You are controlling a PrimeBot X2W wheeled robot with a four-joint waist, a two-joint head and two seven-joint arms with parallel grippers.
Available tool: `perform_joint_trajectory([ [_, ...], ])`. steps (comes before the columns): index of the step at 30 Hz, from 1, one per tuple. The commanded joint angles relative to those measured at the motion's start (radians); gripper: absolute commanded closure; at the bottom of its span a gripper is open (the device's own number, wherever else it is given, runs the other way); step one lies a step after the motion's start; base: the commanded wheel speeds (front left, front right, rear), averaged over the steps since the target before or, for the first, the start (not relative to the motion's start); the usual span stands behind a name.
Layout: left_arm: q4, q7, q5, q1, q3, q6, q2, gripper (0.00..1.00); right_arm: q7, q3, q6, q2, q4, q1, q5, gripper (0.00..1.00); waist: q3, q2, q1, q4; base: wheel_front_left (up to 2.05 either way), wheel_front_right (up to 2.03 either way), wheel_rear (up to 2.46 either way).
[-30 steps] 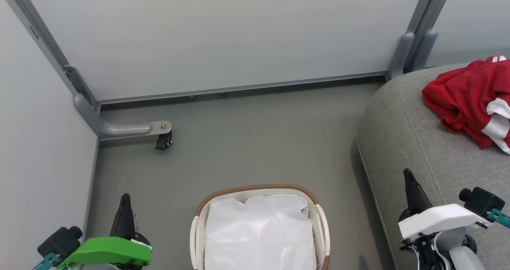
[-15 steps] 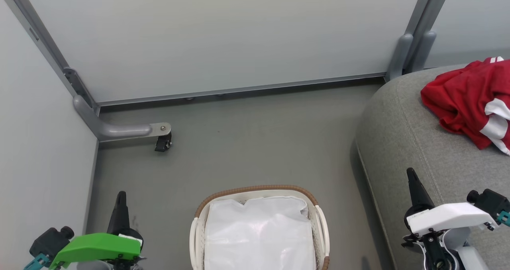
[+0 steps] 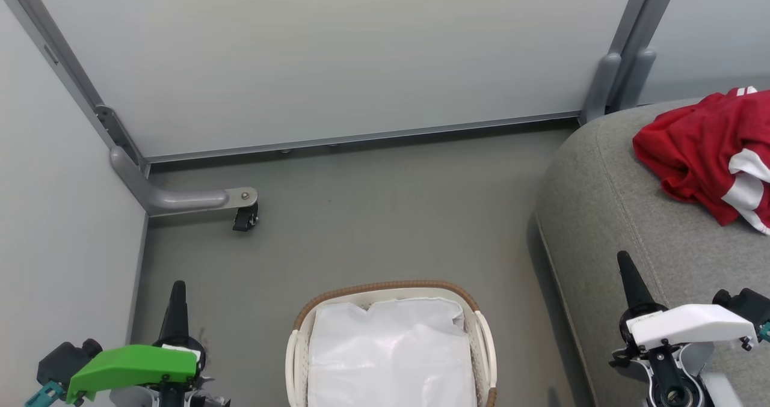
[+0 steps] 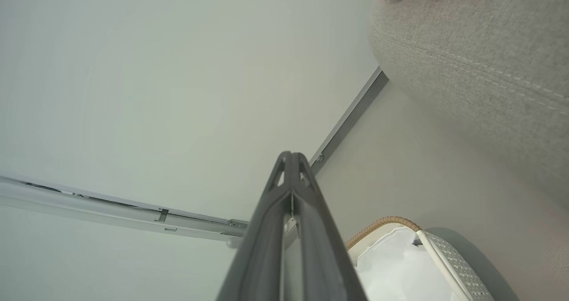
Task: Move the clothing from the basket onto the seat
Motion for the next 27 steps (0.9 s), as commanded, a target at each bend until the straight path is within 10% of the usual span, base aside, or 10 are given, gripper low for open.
perform_joint_trajectory([
  [1, -0.013, 0.005, -0.022, -0.025, 0.008, -0.005, 0.008, 1.0, 0.008, -0.005, 0.0, -0.007, -0.015, -0.001, 0.026, 1.0, -0.001, 0.0, 0.0, 0.0, 0.0, 0.0, 0.0],
  [27, -0.026, 0.07, -0.232, -0.043, 0.043, -0.008, 0.008, 1.0, 0.071, -0.026, -0.001, -0.009, -0.035, 0.005, 0.259, 1.0, -0.011, 0.0, 0.0, -0.006, 0.0, 0.0, 0.0],
])
